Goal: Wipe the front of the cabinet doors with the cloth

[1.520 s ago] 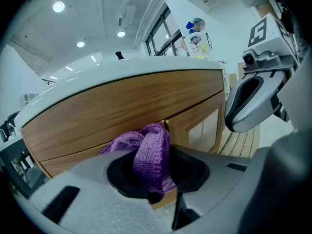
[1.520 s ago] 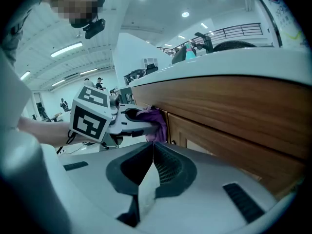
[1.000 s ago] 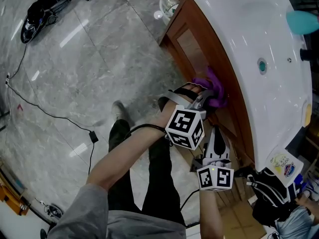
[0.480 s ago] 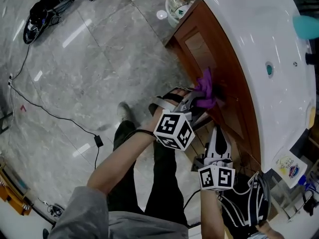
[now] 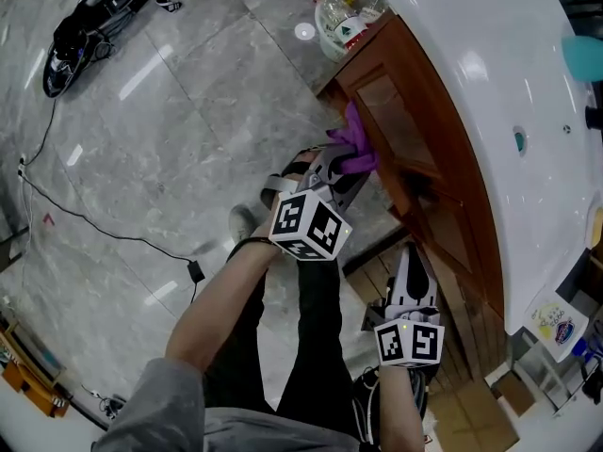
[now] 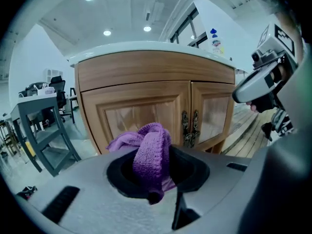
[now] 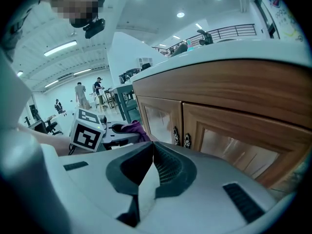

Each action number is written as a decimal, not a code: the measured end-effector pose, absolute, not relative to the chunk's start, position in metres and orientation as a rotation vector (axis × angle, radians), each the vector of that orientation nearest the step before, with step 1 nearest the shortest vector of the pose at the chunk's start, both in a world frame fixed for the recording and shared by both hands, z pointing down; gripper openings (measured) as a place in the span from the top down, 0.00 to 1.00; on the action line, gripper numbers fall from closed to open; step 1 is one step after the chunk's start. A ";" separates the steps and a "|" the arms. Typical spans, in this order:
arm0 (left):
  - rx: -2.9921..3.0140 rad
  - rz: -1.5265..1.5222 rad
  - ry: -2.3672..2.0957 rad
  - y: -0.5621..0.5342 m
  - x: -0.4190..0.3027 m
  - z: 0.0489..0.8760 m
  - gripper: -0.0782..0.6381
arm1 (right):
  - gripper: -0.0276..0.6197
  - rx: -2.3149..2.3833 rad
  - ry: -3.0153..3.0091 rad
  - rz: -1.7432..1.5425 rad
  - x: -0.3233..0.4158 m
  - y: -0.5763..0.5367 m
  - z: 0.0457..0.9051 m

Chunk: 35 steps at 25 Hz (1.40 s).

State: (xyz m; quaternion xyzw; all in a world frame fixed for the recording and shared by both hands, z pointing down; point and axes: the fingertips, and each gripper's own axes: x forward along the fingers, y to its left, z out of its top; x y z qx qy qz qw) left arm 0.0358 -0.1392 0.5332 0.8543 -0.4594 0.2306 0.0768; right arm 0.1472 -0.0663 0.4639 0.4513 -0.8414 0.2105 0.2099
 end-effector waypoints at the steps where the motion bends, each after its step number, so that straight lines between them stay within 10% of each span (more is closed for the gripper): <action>1: 2.562 0.703 -1.385 -0.143 0.031 0.536 0.75 | 0.94 1.258 -2.337 0.586 0.146 -0.066 0.466; 35: 2.660 0.878 -1.424 -0.250 -0.042 0.566 0.75 | 0.94 1.447 -2.249 0.627 0.138 -0.091 0.498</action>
